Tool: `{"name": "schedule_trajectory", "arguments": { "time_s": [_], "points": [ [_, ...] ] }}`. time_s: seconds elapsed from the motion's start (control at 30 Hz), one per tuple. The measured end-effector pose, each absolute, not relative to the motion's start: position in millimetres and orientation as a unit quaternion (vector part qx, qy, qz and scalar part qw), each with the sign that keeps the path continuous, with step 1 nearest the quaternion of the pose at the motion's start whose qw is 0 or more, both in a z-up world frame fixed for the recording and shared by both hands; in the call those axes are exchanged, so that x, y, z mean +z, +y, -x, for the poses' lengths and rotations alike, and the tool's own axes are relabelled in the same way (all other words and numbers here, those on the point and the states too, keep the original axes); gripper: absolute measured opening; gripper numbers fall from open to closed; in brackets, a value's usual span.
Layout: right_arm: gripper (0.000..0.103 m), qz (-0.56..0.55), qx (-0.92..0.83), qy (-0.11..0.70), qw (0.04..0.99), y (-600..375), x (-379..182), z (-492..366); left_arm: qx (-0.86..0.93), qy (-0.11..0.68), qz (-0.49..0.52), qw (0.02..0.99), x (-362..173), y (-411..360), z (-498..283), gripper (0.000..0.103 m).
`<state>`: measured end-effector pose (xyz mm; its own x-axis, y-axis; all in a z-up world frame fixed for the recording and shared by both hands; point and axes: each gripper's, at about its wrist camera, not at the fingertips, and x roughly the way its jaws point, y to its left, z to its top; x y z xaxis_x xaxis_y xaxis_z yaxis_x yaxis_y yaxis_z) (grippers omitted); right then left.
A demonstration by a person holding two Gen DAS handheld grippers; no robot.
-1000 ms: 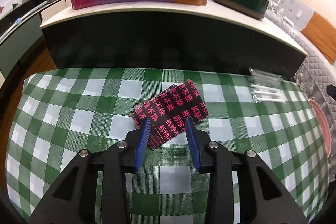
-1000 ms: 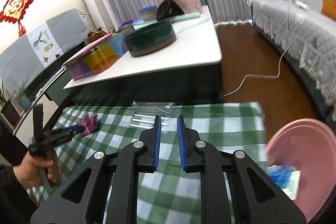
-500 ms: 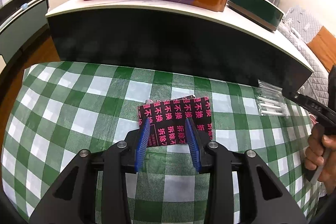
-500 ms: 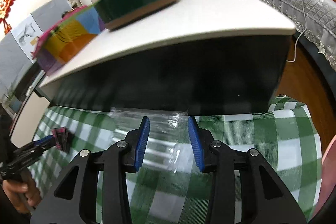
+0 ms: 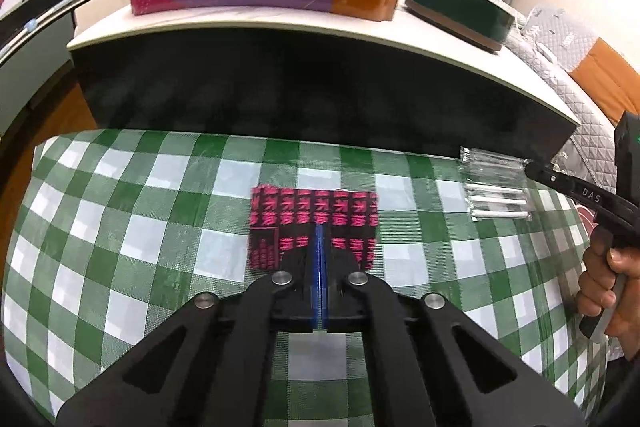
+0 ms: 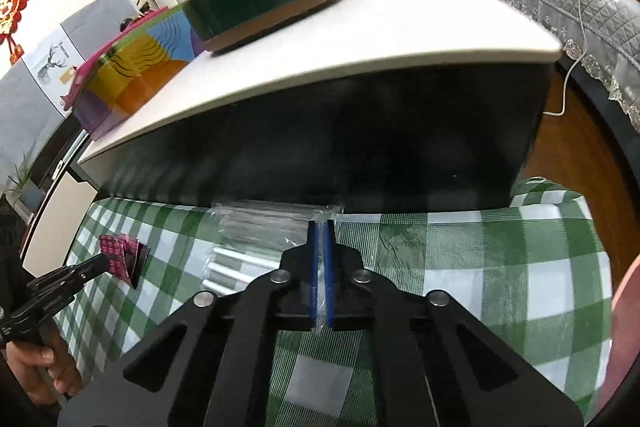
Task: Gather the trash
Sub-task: 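Grasp the pink-black packet with the left gripper while the right gripper grasps the clear bag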
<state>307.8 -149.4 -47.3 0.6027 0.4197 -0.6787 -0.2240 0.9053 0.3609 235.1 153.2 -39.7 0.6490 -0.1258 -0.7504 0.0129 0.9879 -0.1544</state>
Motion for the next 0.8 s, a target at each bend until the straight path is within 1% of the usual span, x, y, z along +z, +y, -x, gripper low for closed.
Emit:
{"name": "schedule_trajectory", "arguments": {
  "time_s": [0.27, 0.33, 0.37, 0.4, 0.43, 0.47, 0.5, 0.77, 0.8],
  "points": [
    [0.000, -0.122, 0.181, 0.389, 0.895, -160, -21, -282, -0.043, 0.407, 0.070, 0.910, -28, 151, -228, 0.000],
    [0.000, -0.121, 0.180, 0.384, 0.897, -163, -13, -276, -0.033, 0.406, 0.076, 0.910, -27, 158, -229, 0.002],
    [0.000, -0.121, 0.179, 0.383, 0.898, -167, -10, -273, -0.031, 0.407, 0.080, 0.910, -28, 162, -228, 0.006],
    [0.000, -0.121, 0.179, 0.383, 0.898, -168, -8, -270, -0.028, 0.409, 0.081, 0.909, -30, 164, -230, 0.017],
    [0.000, -0.118, 0.178, 0.383, 0.899, -170, -5, -266, -0.020, 0.409, 0.080, 0.909, -32, 168, -231, 0.024],
    [0.000, -0.115, 0.177, 0.382, 0.900, -172, -3, -263, -0.015, 0.408, 0.082, 0.909, -34, 172, -232, 0.033],
    [0.000, -0.113, 0.177, 0.382, 0.900, -172, -2, -260, -0.014, 0.409, 0.085, 0.908, -36, 175, -234, 0.036],
    [0.000, -0.096, 0.179, 0.383, 0.901, -186, 10, -235, -0.036, 0.416, 0.127, 0.900, -51, 192, -254, 0.036],
    [0.000, -0.093, 0.178, 0.382, 0.902, -187, 12, -232, -0.041, 0.418, 0.128, 0.898, -52, 191, -255, 0.031]
  ]
}}
